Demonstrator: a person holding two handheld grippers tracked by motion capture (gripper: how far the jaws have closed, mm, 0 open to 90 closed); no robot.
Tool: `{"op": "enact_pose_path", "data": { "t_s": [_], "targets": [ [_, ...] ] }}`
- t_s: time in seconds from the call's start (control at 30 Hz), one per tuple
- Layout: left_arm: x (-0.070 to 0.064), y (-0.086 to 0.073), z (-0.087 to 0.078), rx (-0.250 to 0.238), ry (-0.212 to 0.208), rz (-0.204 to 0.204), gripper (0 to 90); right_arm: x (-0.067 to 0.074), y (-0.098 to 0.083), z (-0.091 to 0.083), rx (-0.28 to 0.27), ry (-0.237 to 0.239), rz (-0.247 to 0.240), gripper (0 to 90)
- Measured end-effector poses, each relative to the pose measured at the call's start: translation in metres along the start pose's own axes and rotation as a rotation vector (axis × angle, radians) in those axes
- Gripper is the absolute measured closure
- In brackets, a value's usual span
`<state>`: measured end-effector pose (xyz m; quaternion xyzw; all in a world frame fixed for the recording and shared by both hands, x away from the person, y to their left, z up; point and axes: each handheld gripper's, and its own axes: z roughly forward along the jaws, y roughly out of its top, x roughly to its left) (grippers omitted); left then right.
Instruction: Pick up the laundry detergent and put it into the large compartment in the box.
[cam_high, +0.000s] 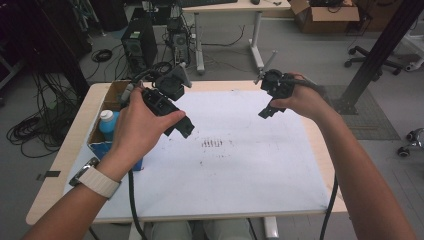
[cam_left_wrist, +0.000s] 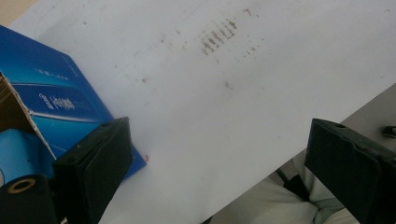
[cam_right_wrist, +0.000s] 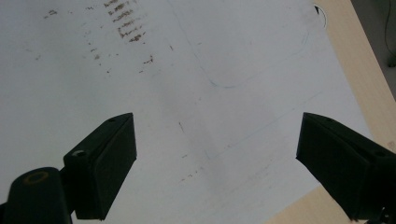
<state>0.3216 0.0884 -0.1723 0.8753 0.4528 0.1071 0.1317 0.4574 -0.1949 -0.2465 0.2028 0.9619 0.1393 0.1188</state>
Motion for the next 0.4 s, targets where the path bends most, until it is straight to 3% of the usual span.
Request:
{"op": "enact_pose_path", "data": {
  "t_s": [0.4],
  "targets": [
    [0.0007, -0.0013, -0.0038, -0.006, 0.002, -0.001, 8.2, 0.0011, 0.0008, -0.0009, -0.006, -0.001, -0.005, 11.9]
  ]
}}
